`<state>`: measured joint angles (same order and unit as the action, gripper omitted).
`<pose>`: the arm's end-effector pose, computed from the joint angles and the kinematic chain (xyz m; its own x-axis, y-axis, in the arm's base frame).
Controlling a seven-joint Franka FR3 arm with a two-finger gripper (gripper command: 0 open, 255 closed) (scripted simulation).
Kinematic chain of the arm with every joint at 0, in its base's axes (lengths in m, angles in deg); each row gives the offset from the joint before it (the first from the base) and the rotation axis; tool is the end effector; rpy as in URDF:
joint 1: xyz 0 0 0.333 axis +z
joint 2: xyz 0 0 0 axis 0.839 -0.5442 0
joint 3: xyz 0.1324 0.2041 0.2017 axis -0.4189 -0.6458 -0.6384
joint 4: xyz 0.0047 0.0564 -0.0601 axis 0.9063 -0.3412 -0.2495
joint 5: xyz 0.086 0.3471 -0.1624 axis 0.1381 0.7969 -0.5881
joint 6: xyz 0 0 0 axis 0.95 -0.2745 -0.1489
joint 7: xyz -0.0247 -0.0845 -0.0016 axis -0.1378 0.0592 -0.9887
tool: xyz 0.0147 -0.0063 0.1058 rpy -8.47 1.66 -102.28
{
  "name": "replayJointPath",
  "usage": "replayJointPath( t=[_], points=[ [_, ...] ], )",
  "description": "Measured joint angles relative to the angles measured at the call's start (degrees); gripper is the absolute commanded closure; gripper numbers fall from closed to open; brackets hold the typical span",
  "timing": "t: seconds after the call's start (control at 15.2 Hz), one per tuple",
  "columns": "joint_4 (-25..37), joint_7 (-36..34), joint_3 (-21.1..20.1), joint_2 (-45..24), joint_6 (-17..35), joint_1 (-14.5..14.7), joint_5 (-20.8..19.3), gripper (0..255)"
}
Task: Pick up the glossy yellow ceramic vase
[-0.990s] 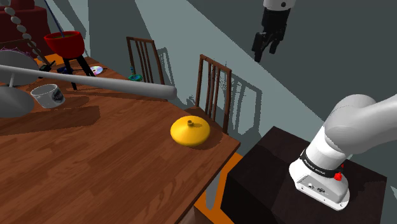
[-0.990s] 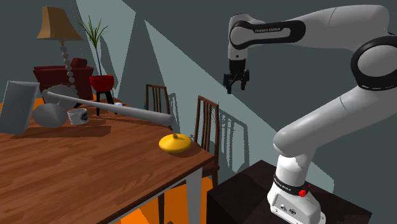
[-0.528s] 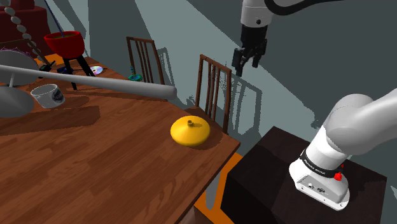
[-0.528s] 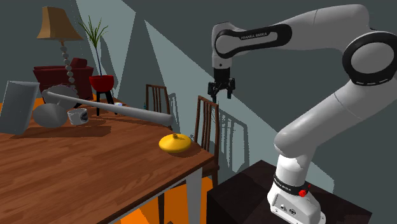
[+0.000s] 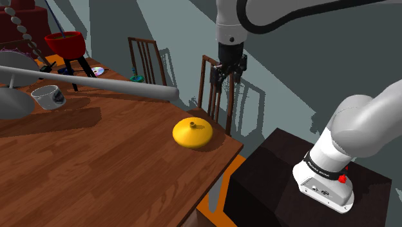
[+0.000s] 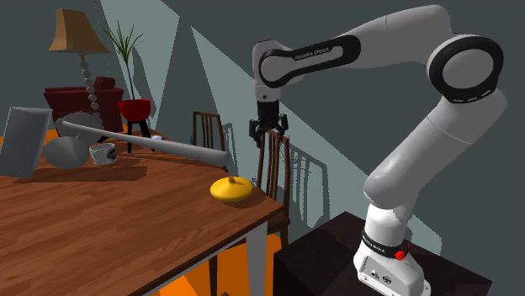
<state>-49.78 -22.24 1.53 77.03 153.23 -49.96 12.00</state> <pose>0.3692 0.1922 0.5366 0.9967 -0.0814 -0.0048 -0.0809 -0.9946 0.0644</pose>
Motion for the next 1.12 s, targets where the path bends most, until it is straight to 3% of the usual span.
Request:
replayJointPath(
  t=[0.73, 1.12],
  points=[
    [11.5, -13.9, -9.8, -20.0, 6.8, 2.4, -1.2, 0],
    [10.9, -15.8, -10.8, -23.3, 10.3, 2.9, -2.1, 0]
  ],
)
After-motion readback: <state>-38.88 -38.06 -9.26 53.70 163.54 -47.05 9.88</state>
